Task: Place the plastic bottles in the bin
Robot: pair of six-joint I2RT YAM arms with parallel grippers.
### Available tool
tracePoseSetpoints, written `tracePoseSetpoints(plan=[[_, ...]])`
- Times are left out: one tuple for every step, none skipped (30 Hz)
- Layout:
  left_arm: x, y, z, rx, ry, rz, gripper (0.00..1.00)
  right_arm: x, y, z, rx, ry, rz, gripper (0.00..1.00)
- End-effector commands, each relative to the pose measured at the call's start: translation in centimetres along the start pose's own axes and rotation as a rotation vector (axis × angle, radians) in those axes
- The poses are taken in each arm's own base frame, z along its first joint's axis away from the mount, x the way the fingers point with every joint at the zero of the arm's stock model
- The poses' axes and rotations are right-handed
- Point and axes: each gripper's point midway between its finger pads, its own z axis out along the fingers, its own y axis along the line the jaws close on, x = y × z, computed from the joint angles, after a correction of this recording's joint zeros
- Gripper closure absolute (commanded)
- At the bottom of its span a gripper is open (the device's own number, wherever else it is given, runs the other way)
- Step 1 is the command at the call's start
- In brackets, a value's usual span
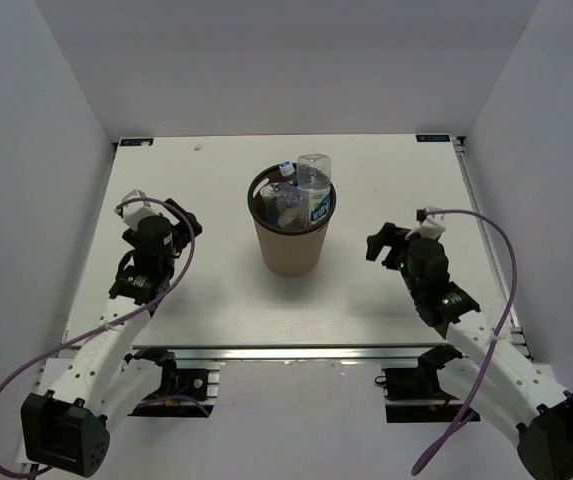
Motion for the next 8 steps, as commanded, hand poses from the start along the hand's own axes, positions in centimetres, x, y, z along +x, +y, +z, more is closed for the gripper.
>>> tracePoseSetpoints(plan=[[-1.5,-0.6,-0.8,0.048,-0.057,0.002,0.02,-2.1,-0.5,-0.5,0.014,-0.148,0.14,0.11],[-1.4,-0.5,-0.8,0.05,-0.06,0.001,0.02,-2.3,-0.9,-0.7,0.034,-0.164,0.154,0.11],[-1.7,-0.9,-1.1,0.078,-0.076,-0.009,0.02,-2.7,-1.1,-0.9,0.047,-0.18,0.161,0.11],[-1.8,-0.9,-1.1,0.084,-0.082,-0.007,0.02,-3.1,-1.1,-1.1,0.041,-0.193,0.156,0.11],[-1.8,-0.9,-1.2,0.091,-0.086,-0.01,0.02,-3.2,-1.1,-1.2,0.039,-0.195,0.149,0.1],[-1.9,-1.1,-1.3,0.1,-0.092,-0.013,0.02,-3.2,-1.0,-1.3,0.039,-0.19,0.143,0.11],[-2.0,-1.1,-1.3,0.101,-0.095,-0.015,0.02,-3.1,-1.0,-1.3,0.036,-0.186,0.134,0.11],[-2.0,-1.1,-1.4,0.1,-0.096,-0.015,0.02,-2.9,-1.1,-1.2,0.038,-0.18,0.129,0.1]])
